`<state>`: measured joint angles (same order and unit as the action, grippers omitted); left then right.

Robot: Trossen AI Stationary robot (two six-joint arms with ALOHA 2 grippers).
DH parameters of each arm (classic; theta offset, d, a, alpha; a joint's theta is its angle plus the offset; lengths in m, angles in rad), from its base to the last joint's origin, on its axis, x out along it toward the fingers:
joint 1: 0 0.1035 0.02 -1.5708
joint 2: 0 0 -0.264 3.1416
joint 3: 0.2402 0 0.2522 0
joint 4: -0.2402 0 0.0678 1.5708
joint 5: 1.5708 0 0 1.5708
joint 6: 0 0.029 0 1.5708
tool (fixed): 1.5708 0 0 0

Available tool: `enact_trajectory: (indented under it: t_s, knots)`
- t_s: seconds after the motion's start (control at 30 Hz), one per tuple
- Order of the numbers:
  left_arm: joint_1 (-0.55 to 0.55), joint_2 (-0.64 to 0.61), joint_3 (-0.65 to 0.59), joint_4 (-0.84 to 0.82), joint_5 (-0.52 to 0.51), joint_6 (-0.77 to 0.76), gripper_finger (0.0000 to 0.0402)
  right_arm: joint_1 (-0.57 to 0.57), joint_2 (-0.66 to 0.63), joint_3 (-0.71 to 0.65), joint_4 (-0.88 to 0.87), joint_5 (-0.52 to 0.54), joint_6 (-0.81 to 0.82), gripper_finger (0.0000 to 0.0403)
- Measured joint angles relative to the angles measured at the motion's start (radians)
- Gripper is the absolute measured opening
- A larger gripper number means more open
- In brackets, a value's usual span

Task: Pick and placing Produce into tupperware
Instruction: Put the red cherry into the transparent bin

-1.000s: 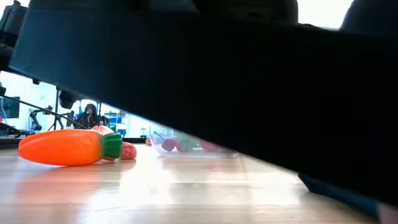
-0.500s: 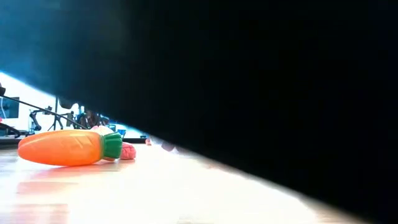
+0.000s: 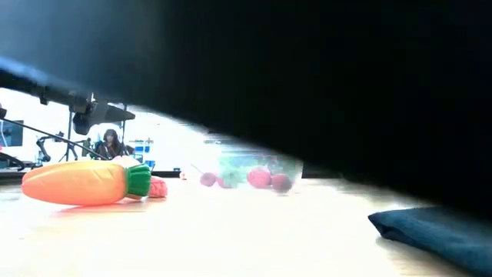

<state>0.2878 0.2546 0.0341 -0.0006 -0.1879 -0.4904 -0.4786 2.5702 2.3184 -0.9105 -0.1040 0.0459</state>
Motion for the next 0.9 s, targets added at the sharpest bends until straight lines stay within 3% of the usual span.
enact_trajectory:
  t_s: [0.33,0.5,0.7,0.9]
  knots:
    - [0.0,0.0,0.0,0.0,0.0,0.0,0.0226,-0.012,-0.059,0.037,-0.02,-0.01,0.13,0.0093]
    - [0.0,0.0,0.0,0.0,0.0,0.0,0.0226,0.017,-0.146,0.037,-0.087,-0.093,0.237,0.0095]
    - [-0.001,0.0,0.0,0.0,0.0,0.0,0.0226,0.144,-0.252,0.038,-0.314,-0.102,0.29,0.0097]
    - [0.0,0.0,0.0,0.0,0.0,0.0,0.0226,0.332,-0.288,0.037,-0.451,0.025,0.38,0.0097]
